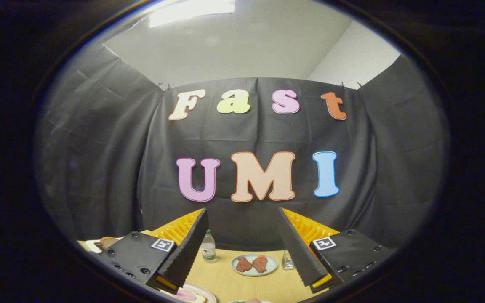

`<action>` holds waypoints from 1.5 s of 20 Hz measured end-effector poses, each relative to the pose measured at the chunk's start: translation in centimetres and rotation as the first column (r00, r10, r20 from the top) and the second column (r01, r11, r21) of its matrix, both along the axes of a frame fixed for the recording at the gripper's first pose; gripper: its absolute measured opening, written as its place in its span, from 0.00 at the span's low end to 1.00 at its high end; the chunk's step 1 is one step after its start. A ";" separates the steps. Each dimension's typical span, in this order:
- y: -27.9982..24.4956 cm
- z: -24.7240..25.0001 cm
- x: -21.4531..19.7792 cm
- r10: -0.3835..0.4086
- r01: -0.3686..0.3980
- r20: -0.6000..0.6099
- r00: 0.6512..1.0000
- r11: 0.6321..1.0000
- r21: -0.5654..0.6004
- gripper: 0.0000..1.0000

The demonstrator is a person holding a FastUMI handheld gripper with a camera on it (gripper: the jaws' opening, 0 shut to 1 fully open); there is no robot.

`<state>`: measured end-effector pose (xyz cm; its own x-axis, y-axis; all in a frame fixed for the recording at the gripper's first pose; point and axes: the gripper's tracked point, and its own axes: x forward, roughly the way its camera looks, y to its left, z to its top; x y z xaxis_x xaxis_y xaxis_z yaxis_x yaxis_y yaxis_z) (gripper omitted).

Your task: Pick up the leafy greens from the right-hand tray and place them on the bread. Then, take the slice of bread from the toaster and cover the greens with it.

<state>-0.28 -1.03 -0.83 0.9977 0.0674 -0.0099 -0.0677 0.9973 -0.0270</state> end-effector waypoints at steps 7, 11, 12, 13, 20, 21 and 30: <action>-0.9 -1.4 0.6 0.092 -0.094 -0.032 0.995 0.993 -0.068 1.00; -1.8 -3.6 0.8 0.148 -0.161 -0.105 0.983 0.979 -0.125 1.00; -1.9 -4.2 0.7 0.164 -0.181 -0.126 0.978 0.974 -0.137 1.00; -1.9 -4.9 0.6 0.182 -0.204 -0.149 0.972 0.968 -0.147 1.00; -1.9 -9.1 0.0 0.306 -0.368 -0.288 0.907 0.910 -0.192 1.00; -1.8 -9.9 -0.2 0.323 -0.392 -0.309 0.895 0.900 -0.194 1.00; -2.0 -16.7 -0.9 0.418 -0.564 -0.487 0.767 0.800 -0.203 1.00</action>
